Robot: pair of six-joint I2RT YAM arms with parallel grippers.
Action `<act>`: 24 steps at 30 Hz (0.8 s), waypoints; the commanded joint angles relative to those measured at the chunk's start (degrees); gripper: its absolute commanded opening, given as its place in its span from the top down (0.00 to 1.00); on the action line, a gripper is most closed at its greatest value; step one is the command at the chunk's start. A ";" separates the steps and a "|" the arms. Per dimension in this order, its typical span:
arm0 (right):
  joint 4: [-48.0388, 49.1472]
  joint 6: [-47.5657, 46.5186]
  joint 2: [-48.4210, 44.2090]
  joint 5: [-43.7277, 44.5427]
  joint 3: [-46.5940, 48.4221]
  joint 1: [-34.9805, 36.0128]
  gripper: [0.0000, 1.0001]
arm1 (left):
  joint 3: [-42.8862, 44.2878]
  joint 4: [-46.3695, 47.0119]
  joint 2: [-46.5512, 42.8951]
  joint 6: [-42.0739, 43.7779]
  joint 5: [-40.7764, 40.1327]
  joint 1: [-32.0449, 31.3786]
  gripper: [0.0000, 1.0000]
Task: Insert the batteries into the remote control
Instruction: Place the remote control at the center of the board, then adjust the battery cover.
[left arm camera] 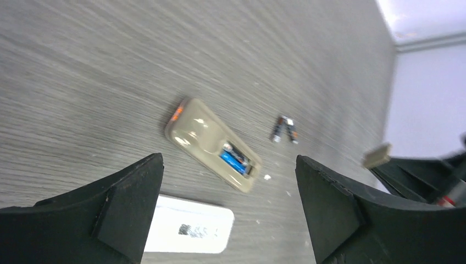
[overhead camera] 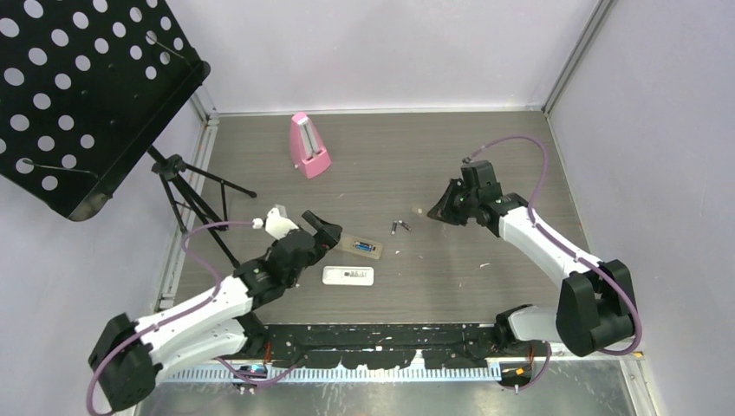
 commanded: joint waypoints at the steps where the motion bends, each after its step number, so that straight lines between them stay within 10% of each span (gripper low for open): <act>1: 5.84 1.80 -2.96 -9.27 0.54 4.76 0.99 | -3.42 6.05 -11.31 9.83 6.48 -0.06 0.08; 12: 5.01 -1.12 -0.16 -7.02 8.89 20.66 0.99 | 10.00 5.96 -4.50 18.24 35.16 3.96 0.07; 24: 0.97 -3.99 2.26 -4.96 13.68 24.32 0.99 | 9.97 12.55 4.08 13.58 47.59 8.76 0.57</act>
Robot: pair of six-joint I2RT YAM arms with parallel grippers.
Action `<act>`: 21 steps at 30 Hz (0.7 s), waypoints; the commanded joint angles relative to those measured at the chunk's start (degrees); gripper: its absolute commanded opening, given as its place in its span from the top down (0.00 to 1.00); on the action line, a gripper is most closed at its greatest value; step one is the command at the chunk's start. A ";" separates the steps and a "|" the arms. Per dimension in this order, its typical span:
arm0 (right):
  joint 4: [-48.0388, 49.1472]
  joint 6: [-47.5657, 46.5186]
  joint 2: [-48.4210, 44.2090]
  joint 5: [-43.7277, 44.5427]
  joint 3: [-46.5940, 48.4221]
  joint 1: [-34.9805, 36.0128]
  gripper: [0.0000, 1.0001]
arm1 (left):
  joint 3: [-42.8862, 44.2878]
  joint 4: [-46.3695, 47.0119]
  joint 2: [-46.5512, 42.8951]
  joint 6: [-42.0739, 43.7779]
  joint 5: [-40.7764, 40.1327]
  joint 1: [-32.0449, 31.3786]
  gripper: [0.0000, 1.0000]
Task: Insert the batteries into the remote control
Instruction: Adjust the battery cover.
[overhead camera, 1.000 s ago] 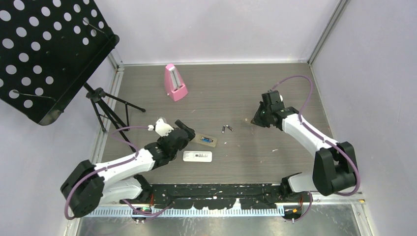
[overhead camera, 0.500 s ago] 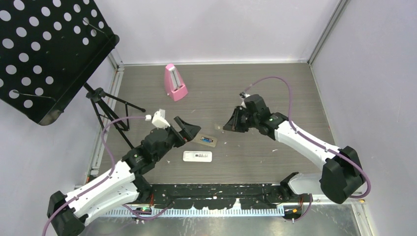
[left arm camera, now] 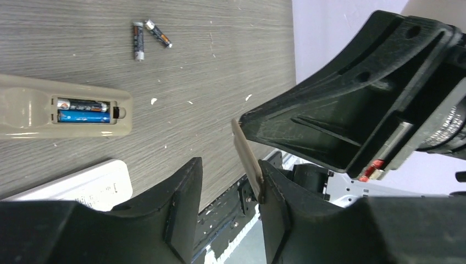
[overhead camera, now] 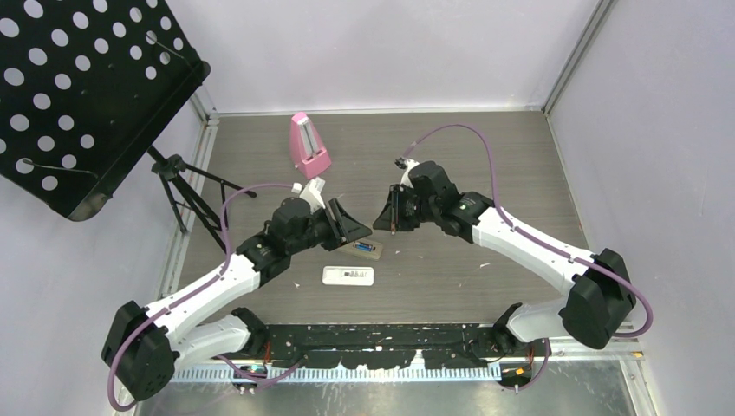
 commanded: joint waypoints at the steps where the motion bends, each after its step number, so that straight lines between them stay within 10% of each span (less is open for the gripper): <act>1: -0.86 -2.18 0.39 1.00 2.67 0.52 0.99 | 0.14 4.49 -0.16 -0.78 4.01 0.94 0.58; 7: -2.25 -4.62 1.29 1.90 3.40 1.26 0.99 | 0.07 4.05 0.31 -1.65 4.02 1.70 0.61; 14: -2.18 -4.40 2.84 1.85 4.28 1.58 0.99 | -0.83 7.57 4.22 -2.96 6.27 1.69 1.00; 21: -3.53 4.49 -3.88 1.54 3.54 -0.77 0.40 | -0.06 10.71 3.35 21.71 5.43 1.82 1.00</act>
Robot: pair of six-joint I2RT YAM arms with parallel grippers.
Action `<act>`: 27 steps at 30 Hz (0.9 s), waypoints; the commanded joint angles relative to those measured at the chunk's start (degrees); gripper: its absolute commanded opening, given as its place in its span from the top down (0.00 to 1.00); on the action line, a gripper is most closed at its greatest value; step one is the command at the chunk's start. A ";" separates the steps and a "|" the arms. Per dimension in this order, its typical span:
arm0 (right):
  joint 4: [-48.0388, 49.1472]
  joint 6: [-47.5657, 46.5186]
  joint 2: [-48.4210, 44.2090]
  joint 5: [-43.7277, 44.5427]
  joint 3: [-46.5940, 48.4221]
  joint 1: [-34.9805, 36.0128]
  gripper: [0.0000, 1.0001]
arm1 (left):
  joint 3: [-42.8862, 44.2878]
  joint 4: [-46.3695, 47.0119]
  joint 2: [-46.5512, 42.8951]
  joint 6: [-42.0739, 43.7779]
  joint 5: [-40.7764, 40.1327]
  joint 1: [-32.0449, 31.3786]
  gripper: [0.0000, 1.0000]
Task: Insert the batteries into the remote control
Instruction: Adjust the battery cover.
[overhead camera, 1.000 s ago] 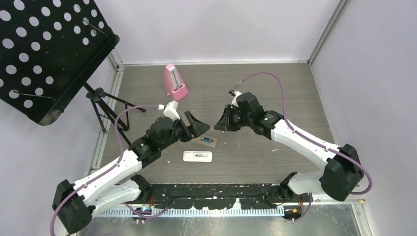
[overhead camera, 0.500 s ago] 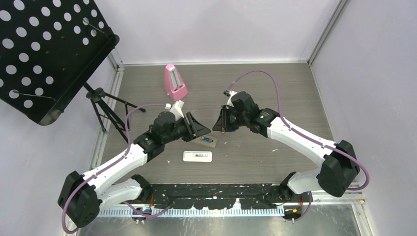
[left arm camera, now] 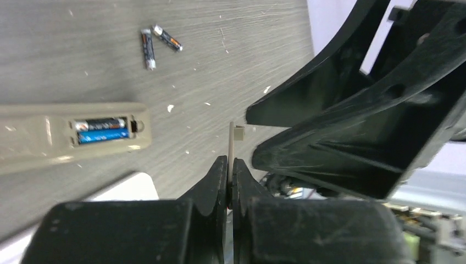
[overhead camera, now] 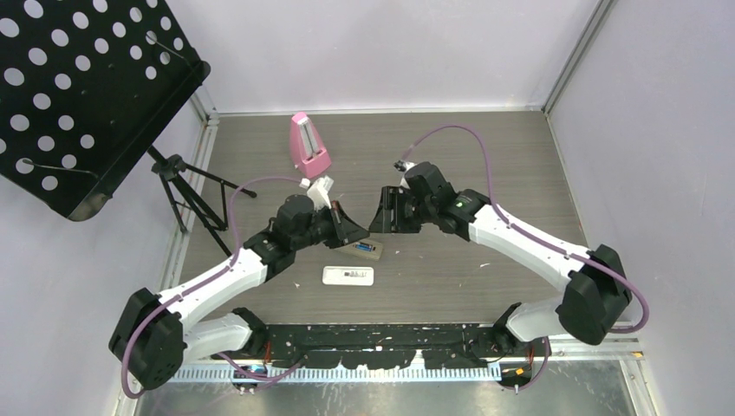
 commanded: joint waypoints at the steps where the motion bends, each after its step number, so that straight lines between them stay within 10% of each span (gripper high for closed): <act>1: 0.93 7.17 -8.16 -0.84 1.78 -2.09 0.37 | 0.51 7.34 -1.85 20.66 0.42 0.02 1.00; 13: 7.85 42.44 -18.70 4.25 -5.39 -6.16 0.41 | -3.44 38.47 -1.93 57.48 5.71 0.00 1.00; 27: 16.77 56.94 -16.75 5.17 -6.42 -6.16 0.54 | 4.12 30.30 -1.38 86.40 23.42 -0.10 1.00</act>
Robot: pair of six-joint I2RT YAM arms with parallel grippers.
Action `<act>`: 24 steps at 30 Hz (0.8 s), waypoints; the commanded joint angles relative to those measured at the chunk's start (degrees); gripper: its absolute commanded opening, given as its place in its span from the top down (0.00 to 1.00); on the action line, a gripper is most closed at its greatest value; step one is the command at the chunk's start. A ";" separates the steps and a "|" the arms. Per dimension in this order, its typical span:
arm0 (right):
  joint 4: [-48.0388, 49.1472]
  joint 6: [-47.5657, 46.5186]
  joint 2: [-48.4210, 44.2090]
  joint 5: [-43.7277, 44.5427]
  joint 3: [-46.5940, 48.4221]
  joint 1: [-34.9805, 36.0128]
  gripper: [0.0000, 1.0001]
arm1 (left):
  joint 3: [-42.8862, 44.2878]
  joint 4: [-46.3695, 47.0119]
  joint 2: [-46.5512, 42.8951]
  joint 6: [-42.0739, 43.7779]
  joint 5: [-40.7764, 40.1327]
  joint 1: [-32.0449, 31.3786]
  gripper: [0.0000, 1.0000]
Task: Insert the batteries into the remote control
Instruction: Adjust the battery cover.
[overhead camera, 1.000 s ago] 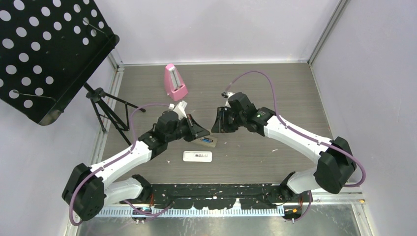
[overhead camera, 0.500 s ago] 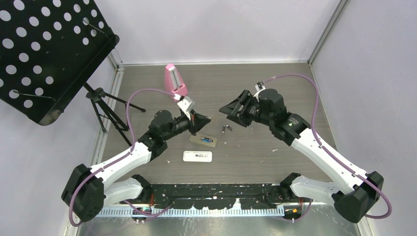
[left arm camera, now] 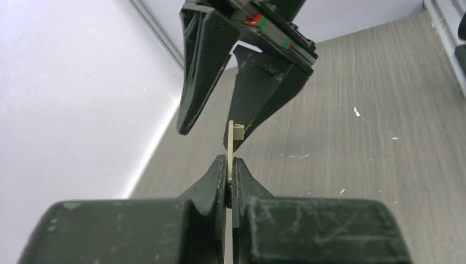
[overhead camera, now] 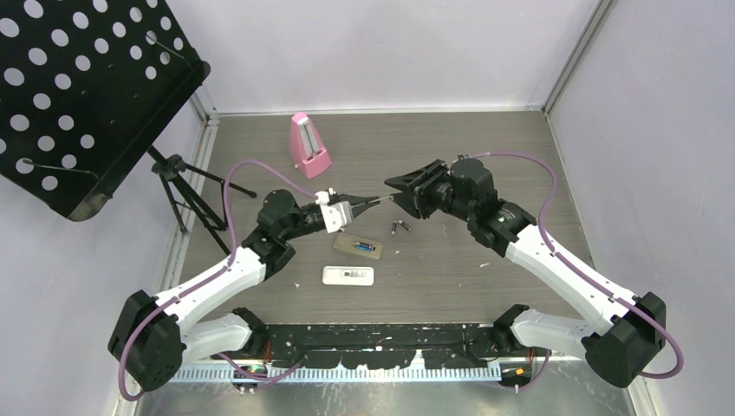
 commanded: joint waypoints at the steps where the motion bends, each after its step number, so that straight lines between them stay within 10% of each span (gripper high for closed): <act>1: 6.21 5.93 -0.64 0.48 -0.13 0.11 0.57 | 2.40 1.57 -0.69 10.89 4.84 -0.09 1.00; 24: -0.71 -1.08 -2.11 -6.71 1.09 0.09 0.58 | 3.69 0.65 0.64 21.23 -0.09 -0.10 1.00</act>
